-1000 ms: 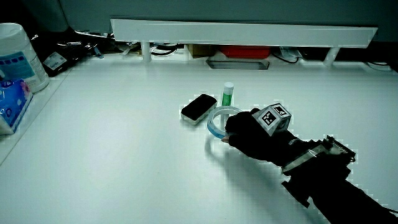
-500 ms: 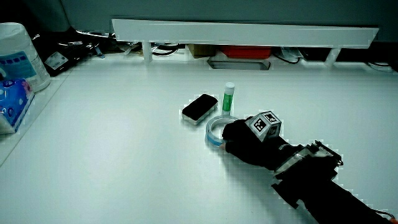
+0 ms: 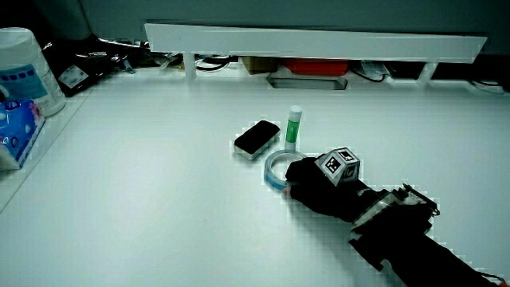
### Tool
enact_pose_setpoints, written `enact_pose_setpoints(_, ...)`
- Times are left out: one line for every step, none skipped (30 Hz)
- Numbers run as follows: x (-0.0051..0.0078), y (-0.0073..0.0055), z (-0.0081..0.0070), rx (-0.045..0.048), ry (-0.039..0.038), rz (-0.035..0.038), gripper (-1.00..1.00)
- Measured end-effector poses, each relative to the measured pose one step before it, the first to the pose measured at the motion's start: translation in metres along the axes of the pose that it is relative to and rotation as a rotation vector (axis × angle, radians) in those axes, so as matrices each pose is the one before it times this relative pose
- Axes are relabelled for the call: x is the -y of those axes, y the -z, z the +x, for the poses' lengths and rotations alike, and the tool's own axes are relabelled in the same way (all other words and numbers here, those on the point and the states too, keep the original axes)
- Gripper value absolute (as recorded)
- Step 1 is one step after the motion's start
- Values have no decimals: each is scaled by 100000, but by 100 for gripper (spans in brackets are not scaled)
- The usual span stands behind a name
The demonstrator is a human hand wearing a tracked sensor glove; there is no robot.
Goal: Place blue tape
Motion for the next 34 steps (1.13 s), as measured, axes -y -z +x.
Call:
enact_pose_setpoints(50,-69,-5,-1830,-414,295,-21)
enact_pose_setpoints(19,128,123,634,464,-625,-25)
enact_pose_setpoints(50,-99,-55,16,230,-939,-29)
enact_pose_setpoints(18,-3,-21,-960,87,354,-32)
enact_pose_setpoints(-20,113,76,1,80,-321,-36)
enact_pose_setpoints(23,22,16,-500,13,-653,-39)
enact_pose_setpoints(-11,100,89,390,724,-1092,-43)
enact_pose_setpoints(28,-109,-16,-2125,-649,739,-46)
enact_pose_setpoints(59,-145,29,-1322,314,64,-50)
enact_pose_setpoints(25,-165,111,-541,7,-66,-54)
enact_pose_setpoints(80,-308,-12,-1374,31,731,-57)
enact_pose_setpoints(85,-341,-86,-582,-296,62,-61)
enact_pose_setpoints(79,-333,-115,-1382,-273,900,-64)
enact_pose_setpoints(62,-221,-35,183,-258,-422,-68)
enact_pose_setpoints(152,-486,-118,-2704,-248,-1518,-71)
enact_pose_setpoints(207,-482,78,-1660,987,-2022,-75)
enact_pose_setpoints(216,-479,72,-1660,987,-2022,-79)
enact_pose_setpoints(225,-476,66,-1660,987,-2022,-82)
enact_pose_setpoints(234,-472,61,-1660,987,-2022,-86)
enact_pose_setpoints(242,-468,55,-1660,987,-2022,-89)
enact_pose_setpoints(251,-464,50,-1660,987,-2022,-93)
enact_pose_setpoints(260,-460,45,-1660,987,-2022,-96)
enact_pose_setpoints(441,-424,-14,1049,1056,-1011,-100)
enact_pose_setpoints(634,-728,-375,-2819,-2139,11,-100)
enact_pose_setpoints(508,-536,-56,-1393,-280,-927,-100)
enact_pose_setpoints(489,-423,23,-318,1327,-1837,-100)
enact_pose_setpoints(497,-414,28,-318,1327,-1837,-100)
enact_pose_setpoints(504,-405,33,-318,1327,-1837,-100)
enact_pose_setpoints(511,-395,39,-318,1327,-1837,-100)
enact_pose_setpoints(517,-386,44,-318,1327,-1837,-100)
enact_pose_setpoints(524,-377,50,-318,1327,-1837,-100)
enact_pose_setpoints(484,-173,247,636,-1182,443,-100)
enact_pose_setpoints(666,-469,-242,616,605,-837,-100)
enact_pose_setpoints(595,-340,-81,-238,-258,-552,-100)
